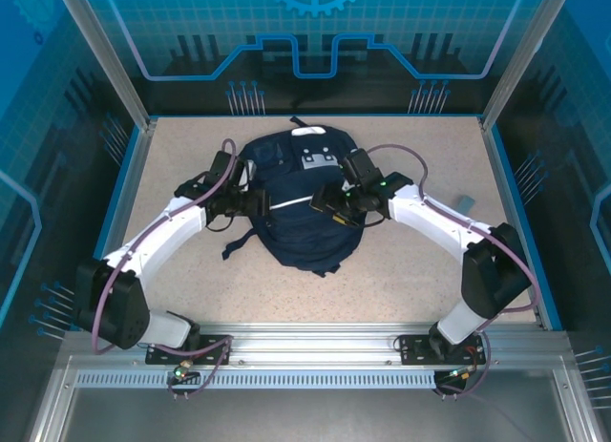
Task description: Pack books, pencil case, and school supplies into a backpack
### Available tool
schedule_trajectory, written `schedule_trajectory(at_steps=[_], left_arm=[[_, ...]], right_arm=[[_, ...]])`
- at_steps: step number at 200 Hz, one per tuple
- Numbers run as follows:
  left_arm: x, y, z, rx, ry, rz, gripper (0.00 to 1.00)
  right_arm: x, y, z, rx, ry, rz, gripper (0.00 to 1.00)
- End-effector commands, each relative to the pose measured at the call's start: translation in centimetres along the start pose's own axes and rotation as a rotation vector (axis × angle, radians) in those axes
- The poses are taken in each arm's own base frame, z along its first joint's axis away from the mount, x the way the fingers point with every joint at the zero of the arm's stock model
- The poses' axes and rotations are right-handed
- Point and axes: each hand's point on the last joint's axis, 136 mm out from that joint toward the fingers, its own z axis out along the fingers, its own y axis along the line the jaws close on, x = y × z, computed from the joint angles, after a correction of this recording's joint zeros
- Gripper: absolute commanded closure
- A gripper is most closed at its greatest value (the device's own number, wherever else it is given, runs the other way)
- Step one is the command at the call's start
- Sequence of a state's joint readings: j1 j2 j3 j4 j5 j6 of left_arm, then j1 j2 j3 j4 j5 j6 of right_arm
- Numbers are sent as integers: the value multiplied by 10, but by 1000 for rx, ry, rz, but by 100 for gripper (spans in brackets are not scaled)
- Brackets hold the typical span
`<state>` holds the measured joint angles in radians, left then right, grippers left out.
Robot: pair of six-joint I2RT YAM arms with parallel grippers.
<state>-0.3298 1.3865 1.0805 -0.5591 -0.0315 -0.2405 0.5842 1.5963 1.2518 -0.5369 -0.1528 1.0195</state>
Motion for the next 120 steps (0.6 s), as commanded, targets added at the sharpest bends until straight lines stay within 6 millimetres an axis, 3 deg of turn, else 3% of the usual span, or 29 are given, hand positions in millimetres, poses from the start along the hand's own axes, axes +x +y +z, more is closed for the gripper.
schedule_trajectory(at_steps=[1,26,60,120], left_arm=[[-21,-19,-31,90,-92,18,28],[-22,-31,-46,162,-133,41,18],[-24,-36,-60,193,-175,46,11],[-24,-25,-58,140,-189,31,2]], right_arm=[[-20,-1,-44,33,-107,-100,27],[-39,-39,-72,182,-195,-126,20],[-64,-118,-103,431,-257,-92,16],[-84,-241,-143,703,-252,152,15]])
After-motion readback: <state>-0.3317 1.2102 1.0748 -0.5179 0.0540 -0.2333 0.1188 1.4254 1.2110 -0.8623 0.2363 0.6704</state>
